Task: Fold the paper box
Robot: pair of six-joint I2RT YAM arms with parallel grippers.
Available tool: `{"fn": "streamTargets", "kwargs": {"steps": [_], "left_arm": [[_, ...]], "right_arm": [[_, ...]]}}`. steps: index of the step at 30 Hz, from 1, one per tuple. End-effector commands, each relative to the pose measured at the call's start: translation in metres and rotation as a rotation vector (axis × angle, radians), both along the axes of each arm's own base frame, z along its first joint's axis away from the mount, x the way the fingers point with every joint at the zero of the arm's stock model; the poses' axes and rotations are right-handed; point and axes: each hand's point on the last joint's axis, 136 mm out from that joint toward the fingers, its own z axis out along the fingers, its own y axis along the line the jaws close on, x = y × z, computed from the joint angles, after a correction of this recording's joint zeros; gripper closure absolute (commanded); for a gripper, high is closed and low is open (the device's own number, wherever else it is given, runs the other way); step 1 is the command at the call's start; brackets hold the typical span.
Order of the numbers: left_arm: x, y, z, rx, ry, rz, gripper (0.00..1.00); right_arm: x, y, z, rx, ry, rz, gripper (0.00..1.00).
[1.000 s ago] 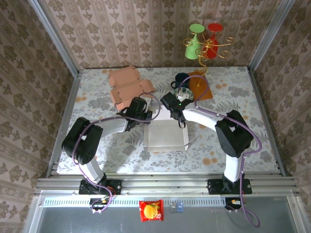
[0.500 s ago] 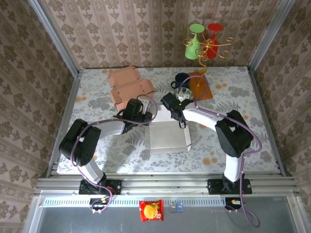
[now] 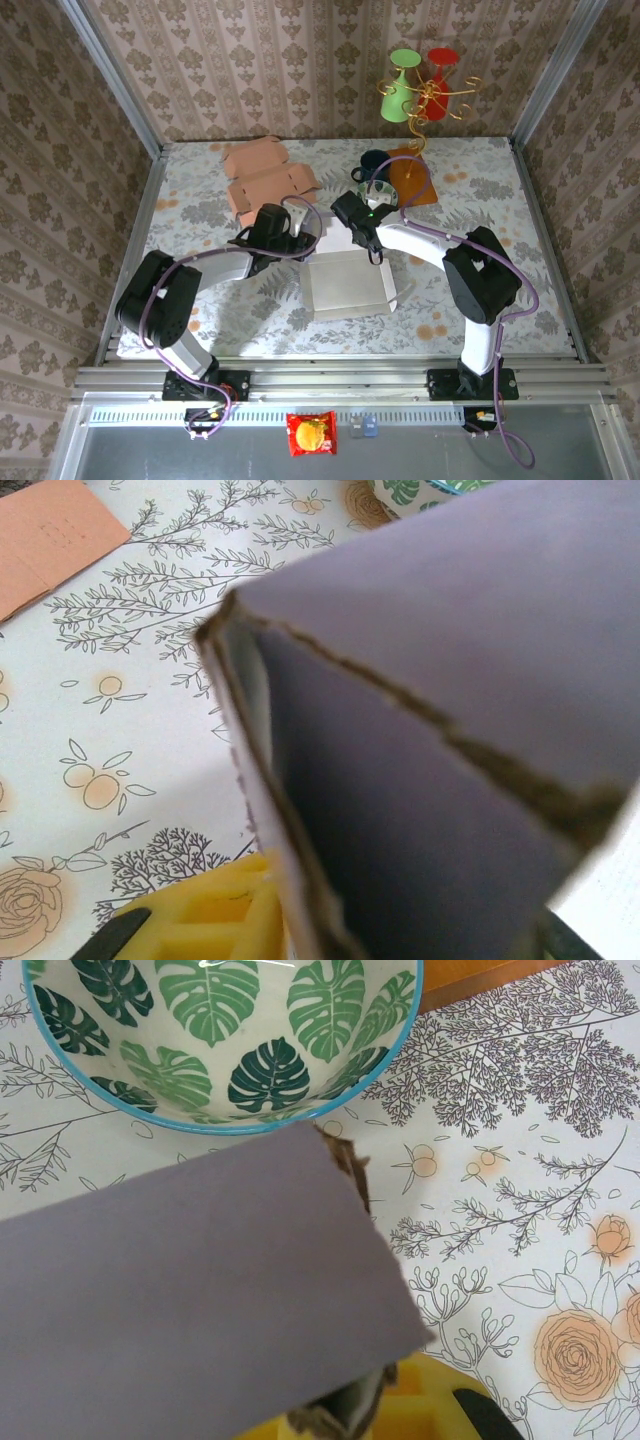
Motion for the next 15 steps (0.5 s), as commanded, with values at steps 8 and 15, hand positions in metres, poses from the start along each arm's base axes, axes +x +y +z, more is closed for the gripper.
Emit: {"fn": "streamTargets", "kwargs": {"steps": [8,15], "left_arm": [[-0.021,-0.017,0.028,-0.107,-0.041,-0.144,0.69],[-0.034,-0.019,0.024,-0.125,-0.027,-0.211,0.63]], "right_arm": [[-0.007,0.001,-0.009,-0.006,0.032,-0.006,1.00],[-0.006,0.002,-0.007,-0.002,0.022,0.002,1.00]]}}
